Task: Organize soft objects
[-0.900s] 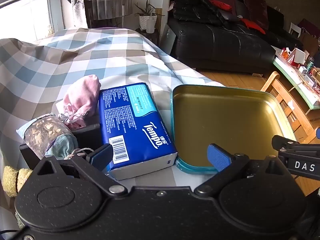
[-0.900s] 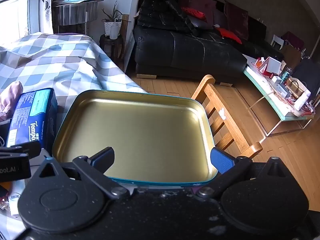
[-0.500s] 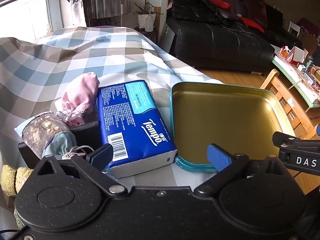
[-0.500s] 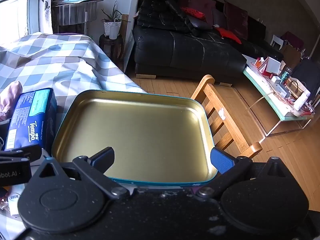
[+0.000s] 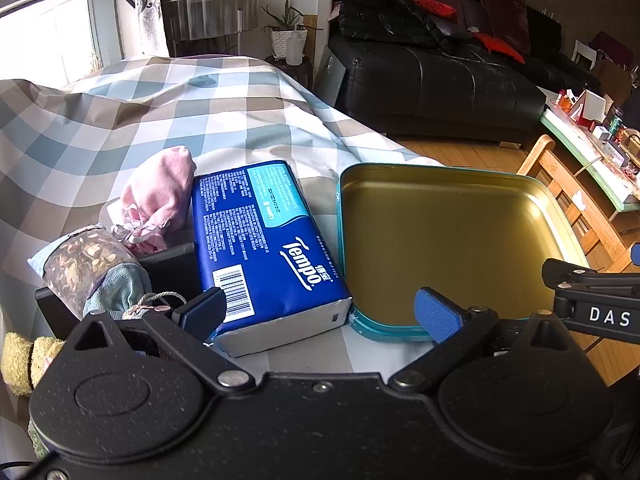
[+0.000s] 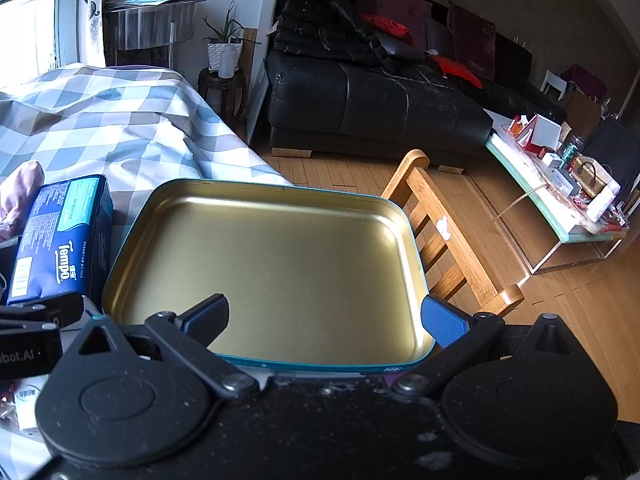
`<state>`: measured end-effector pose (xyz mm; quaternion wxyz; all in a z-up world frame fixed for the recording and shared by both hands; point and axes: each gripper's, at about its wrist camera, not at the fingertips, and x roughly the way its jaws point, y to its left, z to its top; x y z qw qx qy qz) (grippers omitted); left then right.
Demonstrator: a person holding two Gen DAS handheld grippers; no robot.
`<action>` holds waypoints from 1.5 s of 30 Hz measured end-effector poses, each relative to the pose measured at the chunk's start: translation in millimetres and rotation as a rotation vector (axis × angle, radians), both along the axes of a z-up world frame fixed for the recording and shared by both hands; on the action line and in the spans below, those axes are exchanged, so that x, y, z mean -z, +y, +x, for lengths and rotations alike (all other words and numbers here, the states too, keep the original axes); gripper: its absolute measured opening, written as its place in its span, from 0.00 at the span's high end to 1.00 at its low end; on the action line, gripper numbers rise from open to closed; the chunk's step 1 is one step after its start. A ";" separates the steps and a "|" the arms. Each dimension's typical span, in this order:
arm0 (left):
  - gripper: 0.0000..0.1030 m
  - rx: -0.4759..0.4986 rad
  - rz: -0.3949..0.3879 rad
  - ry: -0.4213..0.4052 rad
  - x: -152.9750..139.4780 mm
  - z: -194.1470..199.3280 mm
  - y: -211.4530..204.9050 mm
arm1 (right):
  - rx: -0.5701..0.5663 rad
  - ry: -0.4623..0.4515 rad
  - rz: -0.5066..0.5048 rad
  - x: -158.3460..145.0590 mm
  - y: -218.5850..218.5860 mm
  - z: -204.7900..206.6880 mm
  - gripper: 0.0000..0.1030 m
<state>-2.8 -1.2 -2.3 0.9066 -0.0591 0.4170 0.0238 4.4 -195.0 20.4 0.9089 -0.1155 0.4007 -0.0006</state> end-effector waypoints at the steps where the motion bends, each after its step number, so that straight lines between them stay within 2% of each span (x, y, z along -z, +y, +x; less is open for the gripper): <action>1: 0.06 0.000 0.001 0.000 0.3 0.0 -0.3 | 0.000 0.000 0.001 0.0 -0.1 0.0 0.00; 45: 0.06 0.003 -0.007 0.029 8.3 0.1 0.1 | -0.018 0.004 -0.021 3.0 3.4 -2.5 0.00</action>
